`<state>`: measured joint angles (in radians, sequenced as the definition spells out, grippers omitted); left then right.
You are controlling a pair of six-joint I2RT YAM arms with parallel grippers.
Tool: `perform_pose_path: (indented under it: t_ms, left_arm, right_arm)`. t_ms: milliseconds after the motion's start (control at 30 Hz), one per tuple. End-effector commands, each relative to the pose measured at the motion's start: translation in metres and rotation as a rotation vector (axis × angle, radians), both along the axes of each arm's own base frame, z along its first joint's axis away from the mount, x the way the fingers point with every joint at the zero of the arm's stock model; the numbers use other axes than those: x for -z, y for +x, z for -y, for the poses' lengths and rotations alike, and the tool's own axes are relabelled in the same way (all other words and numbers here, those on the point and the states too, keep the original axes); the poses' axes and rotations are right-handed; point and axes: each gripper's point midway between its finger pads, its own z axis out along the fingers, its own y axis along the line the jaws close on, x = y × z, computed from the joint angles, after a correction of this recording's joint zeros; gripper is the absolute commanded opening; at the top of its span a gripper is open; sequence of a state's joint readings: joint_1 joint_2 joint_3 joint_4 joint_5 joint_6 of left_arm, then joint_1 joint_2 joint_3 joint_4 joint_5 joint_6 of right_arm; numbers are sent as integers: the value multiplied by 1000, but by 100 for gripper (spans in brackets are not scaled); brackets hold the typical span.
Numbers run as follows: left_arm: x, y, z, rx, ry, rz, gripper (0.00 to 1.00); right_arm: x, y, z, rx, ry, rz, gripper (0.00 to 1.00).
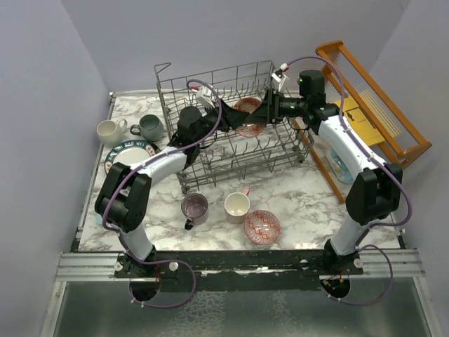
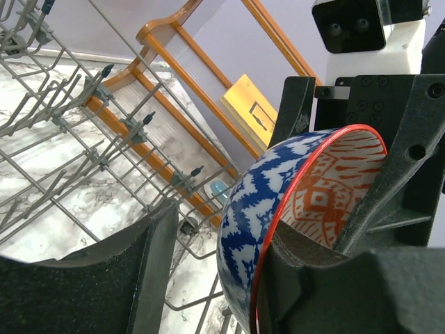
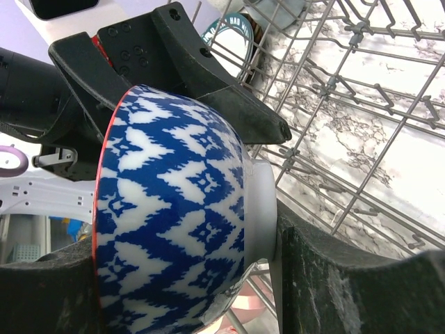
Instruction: Load the mixed dishes into the dish rack
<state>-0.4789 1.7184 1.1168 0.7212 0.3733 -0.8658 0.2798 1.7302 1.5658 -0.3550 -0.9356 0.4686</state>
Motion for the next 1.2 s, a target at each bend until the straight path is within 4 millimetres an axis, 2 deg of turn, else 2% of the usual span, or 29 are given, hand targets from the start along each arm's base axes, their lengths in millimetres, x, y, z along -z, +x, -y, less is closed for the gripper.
perform_pose_path:
  t_ms: [0,267,500,600,800,1167]
  left_arm:
    - [-18,-4,-10,-23,-21,30,48]
    - [-16,-5,-22,-46,-25,18,54]
    - [-4,-6,-37,-80,-12,-11,55]
    - [-6,-10,-42,-90,-8,-1,55]
    - [-12,-21,-60,-144,42,27,56]
    - [-27,-57,-105,-270,180,99,60]
  right_arm:
    - [-19,-5,1,-36,34,66,24]
    - [-9,5,10,-4,12,66,24]
    - [-6,12,17,14,4,67,23]
    - [-2,16,19,28,-11,73,23]
    - [3,29,27,71,-59,97,23]
    - [33,60,46,175,-200,130,23]
